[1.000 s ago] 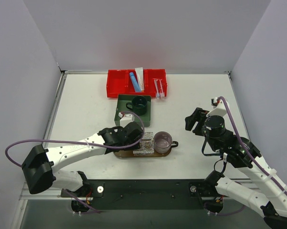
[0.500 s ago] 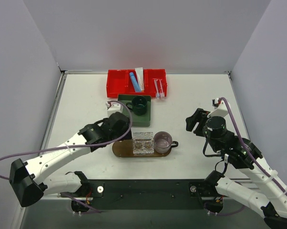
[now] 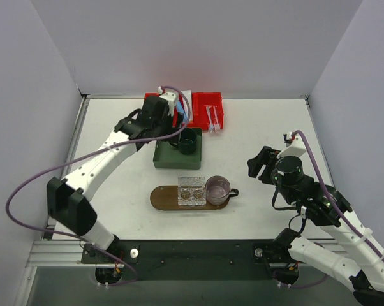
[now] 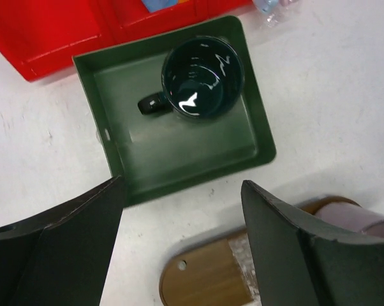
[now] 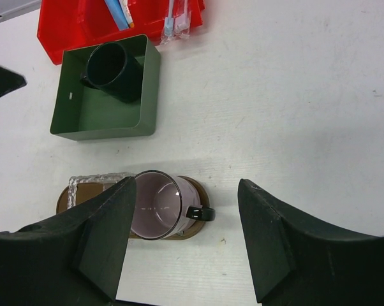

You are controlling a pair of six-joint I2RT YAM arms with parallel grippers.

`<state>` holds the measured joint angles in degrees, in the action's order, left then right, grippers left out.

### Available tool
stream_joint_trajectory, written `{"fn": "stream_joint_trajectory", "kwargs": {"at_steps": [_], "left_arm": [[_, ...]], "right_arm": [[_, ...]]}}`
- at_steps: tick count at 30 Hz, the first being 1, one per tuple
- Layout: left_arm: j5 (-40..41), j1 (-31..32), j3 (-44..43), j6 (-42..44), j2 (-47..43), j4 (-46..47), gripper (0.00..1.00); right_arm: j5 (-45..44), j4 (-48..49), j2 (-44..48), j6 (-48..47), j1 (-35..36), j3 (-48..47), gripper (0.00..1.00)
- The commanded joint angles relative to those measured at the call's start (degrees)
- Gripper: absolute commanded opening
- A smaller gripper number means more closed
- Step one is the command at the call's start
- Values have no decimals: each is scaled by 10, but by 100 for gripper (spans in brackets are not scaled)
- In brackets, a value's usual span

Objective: Prepare toiletry sets of a toothbrush and toothpaste on the tray

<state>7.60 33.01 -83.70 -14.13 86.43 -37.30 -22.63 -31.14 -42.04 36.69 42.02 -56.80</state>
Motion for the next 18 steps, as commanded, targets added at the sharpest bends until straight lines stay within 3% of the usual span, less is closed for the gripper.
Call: {"fn": "stream_joint_trajectory", "kwargs": {"at_steps": [1, 12, 18], "left_arm": [[-43, -28, -83, 77, 96, 4, 84], [-63, -44, -244, 82, 277, 7, 75], [-50, -45, -268, 77, 334, -9, 70]], "right_arm": [[0, -13, -2, 16, -3, -27, 60], [15, -16, -20, 34, -1, -29, 59], [19, -18, -23, 38, 0, -29, 59]]}}
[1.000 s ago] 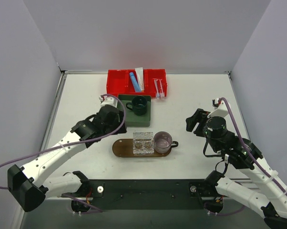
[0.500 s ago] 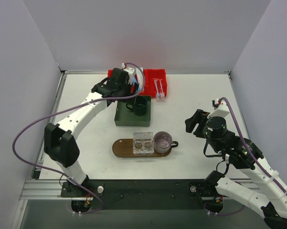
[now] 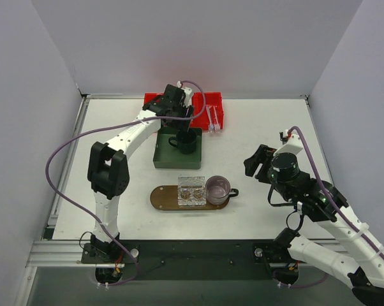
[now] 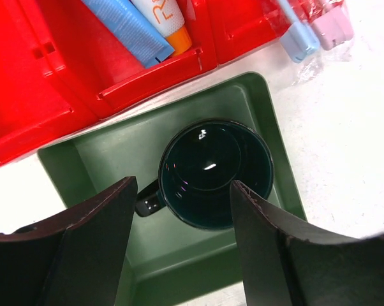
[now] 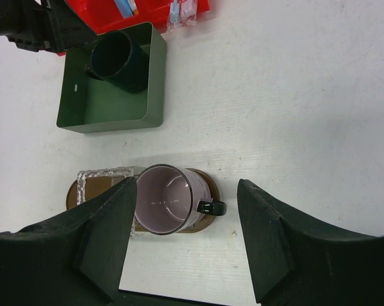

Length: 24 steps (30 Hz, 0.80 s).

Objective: Prepare toiletry sets of a toothbrush and toothpaste on the tray

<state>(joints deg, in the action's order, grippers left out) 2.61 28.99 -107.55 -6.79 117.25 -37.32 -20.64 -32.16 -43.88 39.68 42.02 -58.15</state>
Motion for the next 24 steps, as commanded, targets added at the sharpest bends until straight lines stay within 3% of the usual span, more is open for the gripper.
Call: {"fn": "stream_joint_trajectory", "kwargs": {"at_steps": [1, 8, 24], "left_arm": [[6, -5, -29, 3, 31, -9, 70], [7, -6, -32, 0, 64, 1, 67], [23, -3, 3, 3, 88, 14, 44]], "right_arm": [[-1, -8, -6, 8, -1, -15, 59], [3, -8, -26, 7, -1, -19, 59], [13, -8, -70, 1, -2, -29, 59]]}}
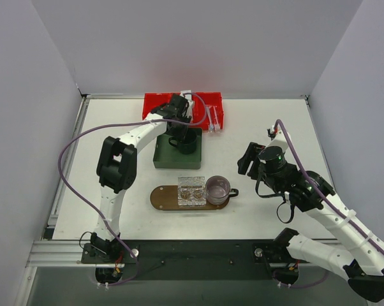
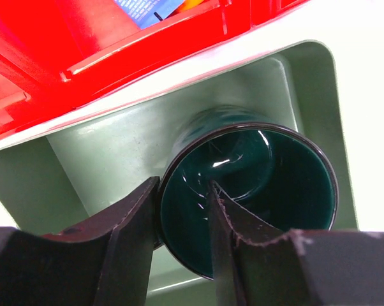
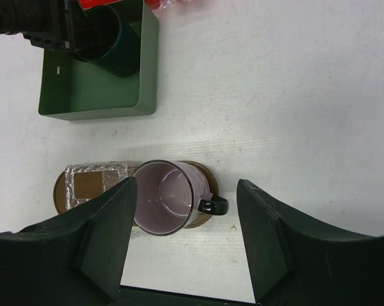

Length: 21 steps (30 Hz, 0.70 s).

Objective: Prepare toiletry sets of a toothbrush and toothpaste on the tray

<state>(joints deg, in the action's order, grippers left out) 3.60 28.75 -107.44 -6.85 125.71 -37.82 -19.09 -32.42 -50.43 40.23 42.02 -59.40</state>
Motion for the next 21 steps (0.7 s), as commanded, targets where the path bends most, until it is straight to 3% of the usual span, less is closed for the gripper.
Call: {"fn": "stream_joint_trajectory", "kwargs": {"at_steps": [1, 8, 11, 21], "left_arm": [[15, -1, 7, 7, 4, 22, 43], [29, 7, 21, 16, 2, 31, 9], [27, 10, 21, 18, 0, 31, 0], [2, 10, 30, 6, -26, 44, 0]], "right_arm": [[-2, -5, -4, -4, -1, -16, 59], [-8, -5, 2, -5, -1, -15, 59], [-2, -5, -2, -3, -1, -19, 59], [10, -5, -11, 12, -1, -18, 58]]}}
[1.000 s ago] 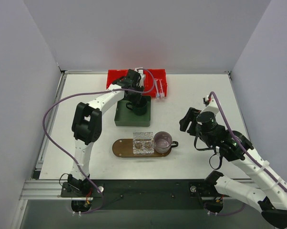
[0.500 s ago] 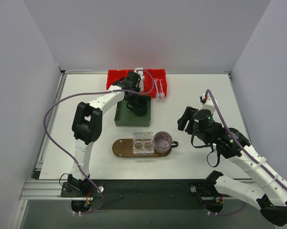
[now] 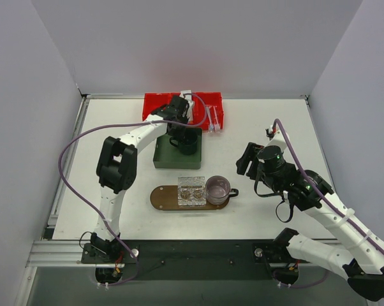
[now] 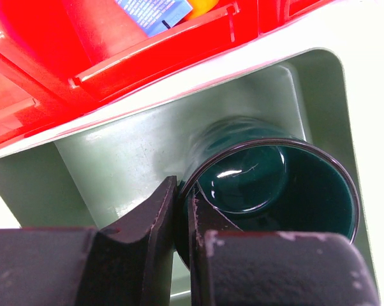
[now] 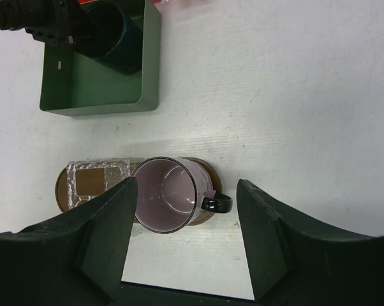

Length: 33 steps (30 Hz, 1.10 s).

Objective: Prepare toiletry sets of a toothbrush and toothpaste on the tray

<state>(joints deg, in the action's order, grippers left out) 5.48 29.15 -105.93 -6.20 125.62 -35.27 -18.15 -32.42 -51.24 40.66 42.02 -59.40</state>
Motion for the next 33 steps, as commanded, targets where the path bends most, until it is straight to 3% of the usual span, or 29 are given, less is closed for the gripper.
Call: {"fn": "stream_joint_trajectory", "kwargs": {"at_steps": [1, 12, 23, 33], "left_arm": [[-18, 6, 18, -1, -34, 21, 0], [-12, 6, 76, -16, -122, 78, 0], [-28, -4, 87, -29, -157, 94, 0], [-12, -9, 128, -18, -273, 96, 0]], "right_arm": [[2, -6, -3, 8, -1, -17, 58], [11, -5, 7, 28, 1, -1, 58], [12, -5, 10, 31, 3, 0, 58], [6, -7, 16, 30, 3, 3, 58]]}}
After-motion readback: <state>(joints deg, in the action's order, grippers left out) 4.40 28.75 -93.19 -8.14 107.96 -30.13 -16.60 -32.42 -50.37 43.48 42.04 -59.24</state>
